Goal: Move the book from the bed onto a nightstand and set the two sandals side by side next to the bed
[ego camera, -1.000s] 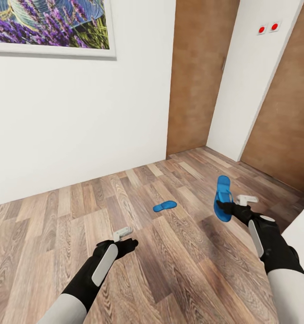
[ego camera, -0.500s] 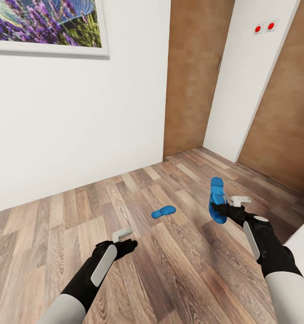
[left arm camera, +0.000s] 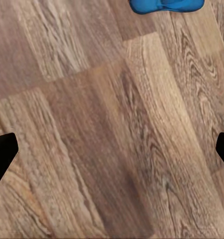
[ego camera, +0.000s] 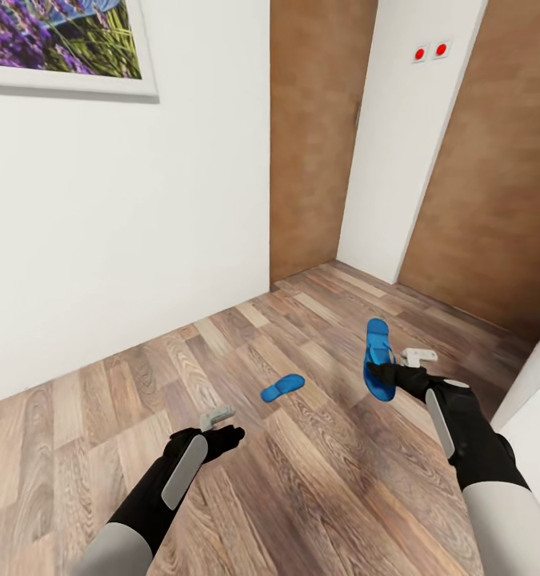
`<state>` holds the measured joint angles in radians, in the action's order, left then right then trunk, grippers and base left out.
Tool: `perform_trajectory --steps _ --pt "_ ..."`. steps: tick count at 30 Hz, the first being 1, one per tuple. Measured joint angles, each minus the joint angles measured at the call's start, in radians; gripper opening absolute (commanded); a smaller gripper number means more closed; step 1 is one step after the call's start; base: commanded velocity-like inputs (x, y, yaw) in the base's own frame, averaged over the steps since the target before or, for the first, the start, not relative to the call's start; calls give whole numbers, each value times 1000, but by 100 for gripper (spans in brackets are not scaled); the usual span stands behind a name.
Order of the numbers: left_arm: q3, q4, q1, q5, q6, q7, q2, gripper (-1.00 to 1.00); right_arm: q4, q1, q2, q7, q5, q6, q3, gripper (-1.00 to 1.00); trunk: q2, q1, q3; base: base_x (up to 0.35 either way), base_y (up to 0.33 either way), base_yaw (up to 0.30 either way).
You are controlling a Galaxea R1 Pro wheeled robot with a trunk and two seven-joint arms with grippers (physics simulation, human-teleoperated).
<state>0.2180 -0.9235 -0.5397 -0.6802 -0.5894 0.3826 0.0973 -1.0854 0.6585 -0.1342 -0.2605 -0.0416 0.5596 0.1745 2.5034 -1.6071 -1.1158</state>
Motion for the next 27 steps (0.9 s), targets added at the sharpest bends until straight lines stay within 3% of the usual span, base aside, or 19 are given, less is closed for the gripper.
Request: perform_trajectory --steps 9,22,27 --pt "1 0 0 0 1 0 0 100 -39 -8 9 -2 1 14 -7 -100 0 0 0 179 240 -267" --pt "1 1 0 0 5 0 -2 100 -85 -30 11 -2 2 19 -32 -100 0 0 0 301 -83 -268" --pt "0 2 0 0 6 1 -2 100 -91 -46 32 -2 1 43 -34 -100 0 0 0 310 53 -267"
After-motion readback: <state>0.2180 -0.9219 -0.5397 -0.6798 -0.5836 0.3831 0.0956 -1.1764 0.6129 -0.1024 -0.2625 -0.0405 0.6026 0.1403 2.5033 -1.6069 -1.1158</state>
